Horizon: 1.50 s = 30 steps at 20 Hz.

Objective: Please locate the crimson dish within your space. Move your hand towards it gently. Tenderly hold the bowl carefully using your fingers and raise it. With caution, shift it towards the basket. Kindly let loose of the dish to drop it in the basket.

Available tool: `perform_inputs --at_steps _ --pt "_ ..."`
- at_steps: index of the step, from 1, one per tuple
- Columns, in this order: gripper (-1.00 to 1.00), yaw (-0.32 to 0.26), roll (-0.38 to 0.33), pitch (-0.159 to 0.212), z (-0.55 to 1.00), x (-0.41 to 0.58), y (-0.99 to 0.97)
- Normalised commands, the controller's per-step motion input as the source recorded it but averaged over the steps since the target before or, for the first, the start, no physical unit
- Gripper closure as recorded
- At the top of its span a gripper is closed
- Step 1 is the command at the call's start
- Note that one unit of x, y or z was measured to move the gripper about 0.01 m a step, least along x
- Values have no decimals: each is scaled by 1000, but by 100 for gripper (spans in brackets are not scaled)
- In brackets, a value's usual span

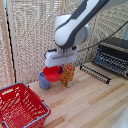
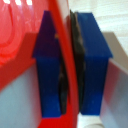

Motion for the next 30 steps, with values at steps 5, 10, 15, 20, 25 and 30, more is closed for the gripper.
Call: perform_inputs --at_steps 5,10,15,20,25,30 --pt "100 17 49 114 807 302 795" --pt "100 5 8 68 703 151 875" --pt "100 0 0 2 181 -17 938" --pt "100 7 -39 -39 -242 -79 855" --pt "100 31 -109 -14 -455 -63 727" --pt "100 40 -228 0 -623 -51 542"
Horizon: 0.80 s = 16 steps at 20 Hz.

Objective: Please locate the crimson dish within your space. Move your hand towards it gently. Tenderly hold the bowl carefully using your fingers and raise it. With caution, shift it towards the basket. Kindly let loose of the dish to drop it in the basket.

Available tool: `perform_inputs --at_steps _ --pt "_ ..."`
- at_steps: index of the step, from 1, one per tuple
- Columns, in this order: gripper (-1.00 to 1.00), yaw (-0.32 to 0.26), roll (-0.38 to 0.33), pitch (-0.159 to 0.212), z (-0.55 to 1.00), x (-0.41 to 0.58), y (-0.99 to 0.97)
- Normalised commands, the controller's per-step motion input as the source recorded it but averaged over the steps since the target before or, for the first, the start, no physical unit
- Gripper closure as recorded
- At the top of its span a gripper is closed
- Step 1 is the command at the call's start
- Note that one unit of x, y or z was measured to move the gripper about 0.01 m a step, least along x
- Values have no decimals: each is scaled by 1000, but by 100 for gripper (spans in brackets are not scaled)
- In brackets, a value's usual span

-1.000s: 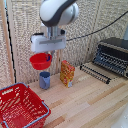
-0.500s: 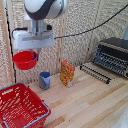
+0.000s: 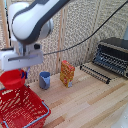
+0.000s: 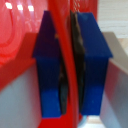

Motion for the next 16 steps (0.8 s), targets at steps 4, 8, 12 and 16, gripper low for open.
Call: perform_inputs --at_steps 4,8,12,16 --pt "-100 21 -78 21 -67 -59 178" --pt "-100 51 37 57 816 88 -116" --pt "-100 23 3 21 972 209 -197" --pt "-100 31 -49 -141 688 359 -225"
